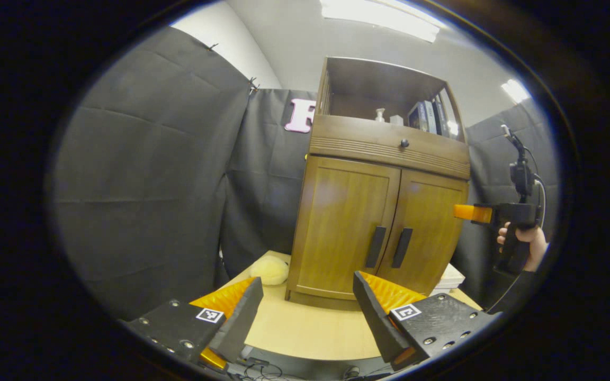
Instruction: Open the right door of the double-door shoe cabinet with the right hand, and open the left door with the left hand.
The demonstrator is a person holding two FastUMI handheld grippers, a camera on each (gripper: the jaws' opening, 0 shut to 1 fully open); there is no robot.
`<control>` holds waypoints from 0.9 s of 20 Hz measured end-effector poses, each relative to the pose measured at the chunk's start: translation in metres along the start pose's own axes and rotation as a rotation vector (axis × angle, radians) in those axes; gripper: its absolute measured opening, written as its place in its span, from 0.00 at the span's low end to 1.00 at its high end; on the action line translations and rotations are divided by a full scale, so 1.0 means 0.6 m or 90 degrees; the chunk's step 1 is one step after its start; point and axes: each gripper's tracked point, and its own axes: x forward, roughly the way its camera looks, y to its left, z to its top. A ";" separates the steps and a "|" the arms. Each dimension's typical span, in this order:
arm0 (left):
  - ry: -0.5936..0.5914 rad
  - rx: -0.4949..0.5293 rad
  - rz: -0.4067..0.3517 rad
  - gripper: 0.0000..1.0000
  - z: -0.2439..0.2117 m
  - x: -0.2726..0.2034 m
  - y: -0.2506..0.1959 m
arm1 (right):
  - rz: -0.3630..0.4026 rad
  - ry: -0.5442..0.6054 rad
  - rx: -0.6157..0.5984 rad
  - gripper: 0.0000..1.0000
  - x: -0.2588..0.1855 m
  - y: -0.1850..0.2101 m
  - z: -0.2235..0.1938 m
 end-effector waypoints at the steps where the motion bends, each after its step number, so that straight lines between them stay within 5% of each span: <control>1: 0.004 -0.002 0.001 1.00 -0.009 -0.001 -0.002 | 0.002 0.000 0.000 0.98 0.009 0.003 -0.001; 18: 0.058 -0.001 0.089 1.00 -0.055 0.002 0.012 | 0.041 0.057 0.026 0.97 0.153 0.069 -0.095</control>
